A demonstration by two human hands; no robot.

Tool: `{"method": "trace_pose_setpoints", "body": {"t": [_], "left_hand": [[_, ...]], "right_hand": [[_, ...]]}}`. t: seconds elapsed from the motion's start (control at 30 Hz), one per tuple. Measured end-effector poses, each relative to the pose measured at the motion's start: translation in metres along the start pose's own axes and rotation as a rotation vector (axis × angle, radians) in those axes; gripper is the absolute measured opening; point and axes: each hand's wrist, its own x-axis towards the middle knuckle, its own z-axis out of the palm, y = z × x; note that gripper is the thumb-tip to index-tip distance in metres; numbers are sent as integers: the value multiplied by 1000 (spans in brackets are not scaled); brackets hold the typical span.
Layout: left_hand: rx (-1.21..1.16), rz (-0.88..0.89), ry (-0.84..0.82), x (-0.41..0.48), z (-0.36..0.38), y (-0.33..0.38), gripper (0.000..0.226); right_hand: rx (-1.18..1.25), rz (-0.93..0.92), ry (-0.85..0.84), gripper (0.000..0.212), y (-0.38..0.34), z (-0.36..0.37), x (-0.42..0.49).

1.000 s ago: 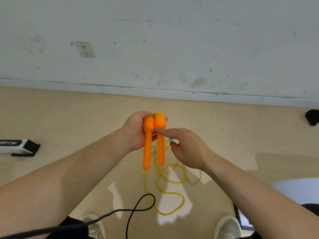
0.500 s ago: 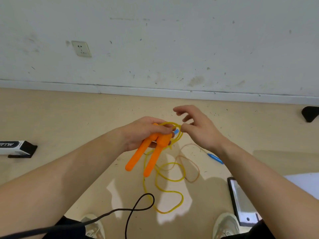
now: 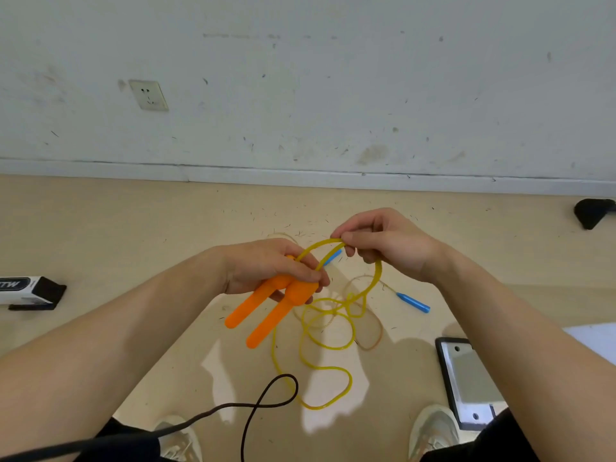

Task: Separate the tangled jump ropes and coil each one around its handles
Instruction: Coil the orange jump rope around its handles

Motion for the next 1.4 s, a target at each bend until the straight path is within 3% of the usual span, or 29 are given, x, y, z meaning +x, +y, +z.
{"method": "trace_pose_setpoints", "body": {"t": [0.13, 0.4, 0.53, 0.8, 1.0, 1.23, 1.3, 1.4], "left_hand": [[-144, 2, -11, 4, 3, 3, 48], [-396, 153, -19, 9, 7, -6, 31], [-460, 175, -26, 11, 10, -9, 36], [-294, 133, -121, 17, 20, -15, 28], [-269, 173, -75, 21, 24, -18, 30], [-354, 130, 53, 25, 24, -21, 38], [-331, 154, 75, 23, 26, -18, 36], [-320, 171, 16, 17, 27, -16, 30]], "right_hand": [[-39, 17, 12, 13, -2, -3, -1], [-42, 10, 57, 11, -2, -3, 0], [-100, 17, 53, 11, -2, -3, 1], [-151, 20, 74, 22, -8, -9, 1], [-261, -24, 99, 23, -9, -12, -1], [-656, 28, 155, 41, -2, -16, 0], [-612, 66, 121, 48, 1, -16, 0], [-429, 49, 94, 42, 1, -13, -1]]}}
